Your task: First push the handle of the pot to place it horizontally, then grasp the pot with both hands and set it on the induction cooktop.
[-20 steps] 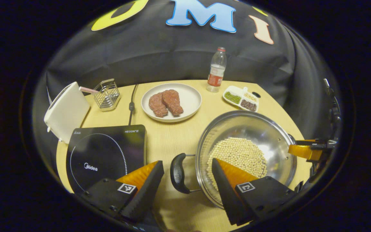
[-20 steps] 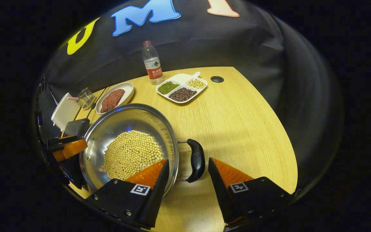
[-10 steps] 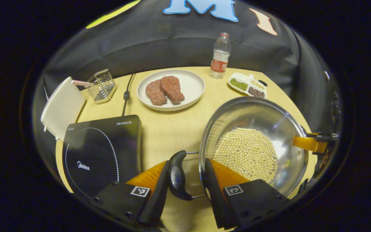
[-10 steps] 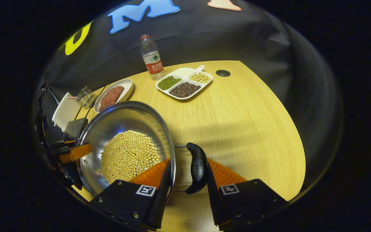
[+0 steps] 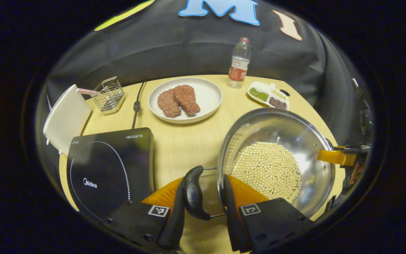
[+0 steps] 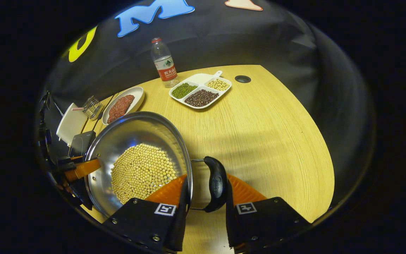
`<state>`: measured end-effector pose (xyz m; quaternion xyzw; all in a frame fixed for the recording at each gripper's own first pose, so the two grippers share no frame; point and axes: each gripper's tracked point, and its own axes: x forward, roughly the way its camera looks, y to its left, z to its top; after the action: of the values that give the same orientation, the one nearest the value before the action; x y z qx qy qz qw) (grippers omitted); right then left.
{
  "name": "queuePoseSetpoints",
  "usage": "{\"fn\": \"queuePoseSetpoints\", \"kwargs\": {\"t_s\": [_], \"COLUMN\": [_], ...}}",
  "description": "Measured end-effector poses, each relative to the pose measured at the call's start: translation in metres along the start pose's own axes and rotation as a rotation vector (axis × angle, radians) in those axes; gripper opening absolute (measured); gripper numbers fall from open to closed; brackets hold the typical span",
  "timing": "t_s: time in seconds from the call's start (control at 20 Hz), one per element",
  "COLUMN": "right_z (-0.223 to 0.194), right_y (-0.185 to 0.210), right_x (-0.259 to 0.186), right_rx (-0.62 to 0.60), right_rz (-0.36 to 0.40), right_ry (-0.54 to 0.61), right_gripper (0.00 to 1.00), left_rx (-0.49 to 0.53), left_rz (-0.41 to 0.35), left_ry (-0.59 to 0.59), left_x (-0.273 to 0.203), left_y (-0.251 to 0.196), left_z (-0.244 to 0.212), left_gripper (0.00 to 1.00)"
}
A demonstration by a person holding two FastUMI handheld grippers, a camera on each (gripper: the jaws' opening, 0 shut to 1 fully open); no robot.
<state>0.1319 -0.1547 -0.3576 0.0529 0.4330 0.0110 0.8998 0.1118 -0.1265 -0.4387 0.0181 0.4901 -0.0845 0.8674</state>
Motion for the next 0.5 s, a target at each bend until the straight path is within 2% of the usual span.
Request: {"fn": "queuePoseSetpoints", "kwargs": {"t_s": [0.05,0.1,0.2,0.35,0.4,0.5], "right_z": [0.001,0.001,0.001,0.001,0.001,0.004], "right_y": [0.0,0.0,0.004,0.009,0.011,0.018], "right_x": [-0.004,-0.009,-0.023,-0.039,-0.043,-0.053], "right_rx": [0.0,0.003,0.008,0.015,0.017,0.009], "right_rz": [0.001,0.0,-0.006,-0.013,-0.016,-0.025], "right_ry": [-0.008,-0.011,-0.022,-0.021,-0.021,-0.026], "right_gripper": [0.47,0.47,0.47,0.47,0.47,0.47], "left_rx": [0.003,0.002,0.003,0.013,0.012,0.004], "left_rz": [-0.004,-0.009,-0.018,-0.027,-0.033,-0.043], "left_ry": [-0.007,-0.006,-0.016,-0.023,-0.022,-0.024], "left_x": [-0.002,-0.006,-0.02,-0.033,-0.038,-0.047], "left_y": [0.0,0.0,-0.002,0.001,0.002,0.006], "left_z": [0.002,0.003,0.009,0.011,0.011,0.011], "left_gripper": [0.59,0.55,0.62,0.55,0.59,0.59]}}
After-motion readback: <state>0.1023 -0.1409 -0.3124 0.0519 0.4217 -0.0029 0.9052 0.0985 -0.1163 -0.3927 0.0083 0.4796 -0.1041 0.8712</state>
